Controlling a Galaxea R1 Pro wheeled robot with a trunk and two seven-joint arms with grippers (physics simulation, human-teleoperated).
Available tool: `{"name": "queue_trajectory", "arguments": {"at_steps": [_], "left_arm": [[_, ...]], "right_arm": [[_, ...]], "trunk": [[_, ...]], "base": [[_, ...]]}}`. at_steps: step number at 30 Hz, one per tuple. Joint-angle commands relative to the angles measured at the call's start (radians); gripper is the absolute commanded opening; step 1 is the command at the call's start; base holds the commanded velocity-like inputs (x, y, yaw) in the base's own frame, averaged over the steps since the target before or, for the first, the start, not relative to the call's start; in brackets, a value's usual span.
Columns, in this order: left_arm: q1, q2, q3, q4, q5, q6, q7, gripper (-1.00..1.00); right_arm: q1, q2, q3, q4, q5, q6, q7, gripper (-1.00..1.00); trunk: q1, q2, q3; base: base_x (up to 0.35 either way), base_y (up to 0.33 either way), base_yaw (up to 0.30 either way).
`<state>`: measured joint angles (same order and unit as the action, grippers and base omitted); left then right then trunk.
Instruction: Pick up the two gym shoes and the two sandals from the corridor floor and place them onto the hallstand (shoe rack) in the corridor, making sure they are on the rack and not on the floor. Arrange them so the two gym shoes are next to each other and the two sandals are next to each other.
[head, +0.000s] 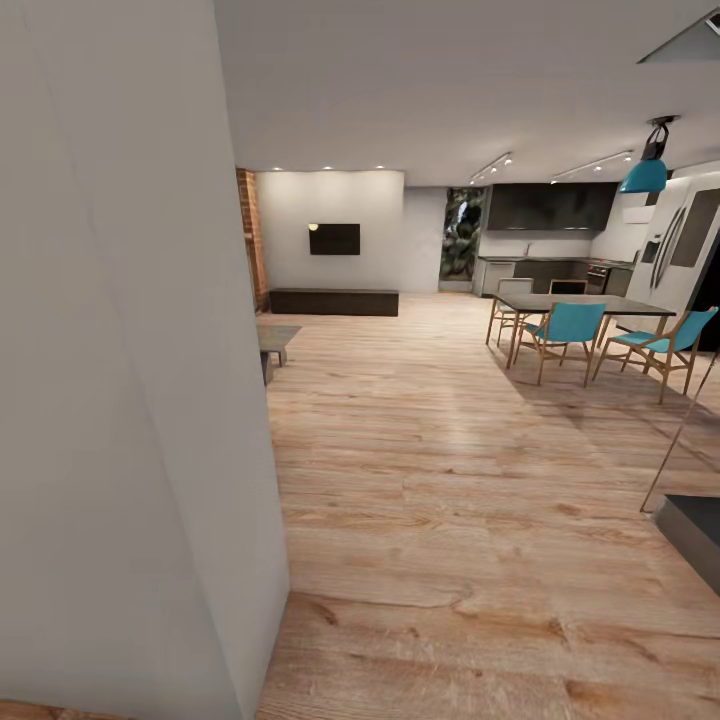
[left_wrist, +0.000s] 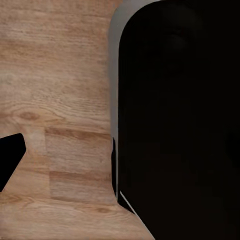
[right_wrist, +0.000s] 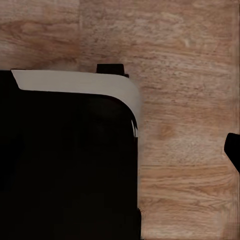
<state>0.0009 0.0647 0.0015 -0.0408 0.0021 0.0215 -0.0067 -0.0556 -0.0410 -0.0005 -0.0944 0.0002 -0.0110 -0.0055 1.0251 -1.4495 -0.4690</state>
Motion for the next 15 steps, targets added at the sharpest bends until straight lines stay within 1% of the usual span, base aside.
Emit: {"name": "queue_trajectory", "arguments": {"at_steps": [1,5,10,15], "left_arm": [[-0.002,0.002,0.000,-0.007,0.000,0.002,-0.001,1.00],[-0.011,0.005,0.000,-0.030,0.001,0.002,-0.001,1.00],[-0.033,0.003,0.000,-0.058,0.003,0.003,-0.001,1.00],[-0.062,-0.006,0.000,-0.087,0.022,0.003,-0.001,1.00]], "right_arm": [[-0.001,-0.006,0.000,-0.006,0.000,-0.007,-0.001,1.00],[-0.001,-0.028,-0.002,-0.028,-0.001,-0.029,-0.001,1.00],[-0.001,-0.057,-0.002,-0.057,-0.001,-0.057,-0.001,1.00],[-0.001,-0.085,-0.003,-0.085,-0.002,-0.073,-0.001,1.00]], "trunk": [[0.000,0.000,-0.001],[0.000,0.000,-0.001],[0.000,0.000,-0.001],[0.000,0.000,-0.001]], "base": [[0.000,0.000,0.000],[0.000,0.000,0.000],[0.000,0.000,0.000],[0.000,0.000,0.000]]}}
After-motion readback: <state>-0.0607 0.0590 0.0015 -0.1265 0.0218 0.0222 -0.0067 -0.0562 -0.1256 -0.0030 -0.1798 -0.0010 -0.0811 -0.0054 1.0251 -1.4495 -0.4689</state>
